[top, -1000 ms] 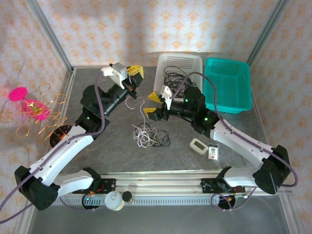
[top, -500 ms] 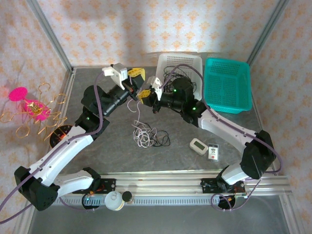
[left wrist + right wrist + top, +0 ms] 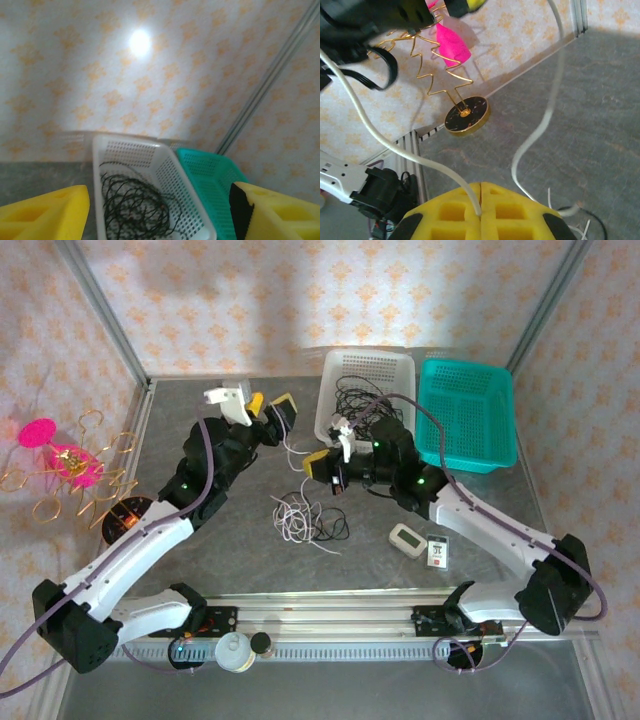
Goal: Untangle the cables
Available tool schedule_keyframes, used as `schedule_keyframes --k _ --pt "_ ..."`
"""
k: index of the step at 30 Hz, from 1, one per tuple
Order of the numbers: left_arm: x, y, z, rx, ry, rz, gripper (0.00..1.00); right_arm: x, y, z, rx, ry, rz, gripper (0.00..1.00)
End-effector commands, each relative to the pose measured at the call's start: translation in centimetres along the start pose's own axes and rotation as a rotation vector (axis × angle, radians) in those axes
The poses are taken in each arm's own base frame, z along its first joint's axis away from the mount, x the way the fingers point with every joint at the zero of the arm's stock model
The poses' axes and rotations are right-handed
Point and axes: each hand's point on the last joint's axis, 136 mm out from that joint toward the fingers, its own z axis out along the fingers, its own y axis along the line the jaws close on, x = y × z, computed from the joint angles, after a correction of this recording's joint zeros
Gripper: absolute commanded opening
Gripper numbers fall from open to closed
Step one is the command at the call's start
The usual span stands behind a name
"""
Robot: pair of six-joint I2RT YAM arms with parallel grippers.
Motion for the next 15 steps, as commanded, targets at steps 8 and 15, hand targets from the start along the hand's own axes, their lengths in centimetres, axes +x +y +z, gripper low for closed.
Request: schedule_keyframes --k 8,15 --pt "4.3 3.2 -1.6 -0.106 0.105 0.039 0.79 -5.4 0.0 -4.0 0.028 -0.063 0.203 0.0" --pt "10.2 3.3 -2.0 -0.015 0.249 0.1 0.78 -11.4 -0.3 -6.8 0.061 -0.18 0.239 0.0"
